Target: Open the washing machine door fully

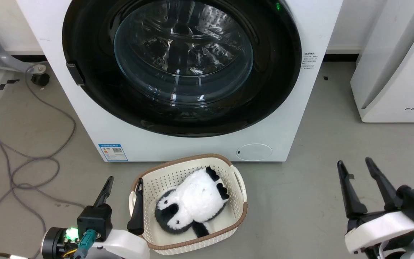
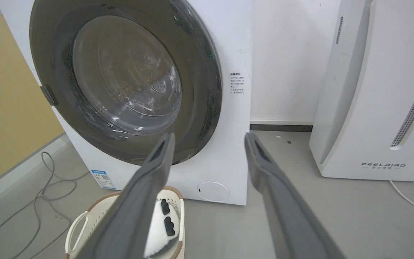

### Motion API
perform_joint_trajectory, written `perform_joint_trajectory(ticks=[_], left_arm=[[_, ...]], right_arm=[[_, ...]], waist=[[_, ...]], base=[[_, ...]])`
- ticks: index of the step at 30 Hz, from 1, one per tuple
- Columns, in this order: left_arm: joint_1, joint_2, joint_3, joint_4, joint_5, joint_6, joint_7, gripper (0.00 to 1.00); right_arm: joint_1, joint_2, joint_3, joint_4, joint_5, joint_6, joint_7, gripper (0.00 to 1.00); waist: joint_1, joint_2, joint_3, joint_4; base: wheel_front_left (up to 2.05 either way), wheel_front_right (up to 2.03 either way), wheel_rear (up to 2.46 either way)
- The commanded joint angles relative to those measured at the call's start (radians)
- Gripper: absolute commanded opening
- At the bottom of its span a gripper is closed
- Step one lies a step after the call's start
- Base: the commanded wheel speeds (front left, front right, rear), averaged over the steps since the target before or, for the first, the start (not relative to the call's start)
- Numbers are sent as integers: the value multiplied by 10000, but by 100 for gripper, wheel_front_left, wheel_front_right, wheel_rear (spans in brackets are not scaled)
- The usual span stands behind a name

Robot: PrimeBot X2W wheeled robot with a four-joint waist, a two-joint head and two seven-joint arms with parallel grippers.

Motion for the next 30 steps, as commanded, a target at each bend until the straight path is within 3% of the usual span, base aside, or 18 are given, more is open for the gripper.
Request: perform_joint_trajectory(ticks=[1,30], left_arm=[[-150,7,-26,-9,-73,-19,-143,100],[-640,11,-494,-264,-185,-34,-727,100]], right_arm=[[-268,-172,3,37,353,-3,-61,100],[-3047,-1385,-588,681,3422,-5,1082,100]], waist=[[0,0,62,20],[0,0,1255,453]], base=[[0,0,0],[0,0,0]])
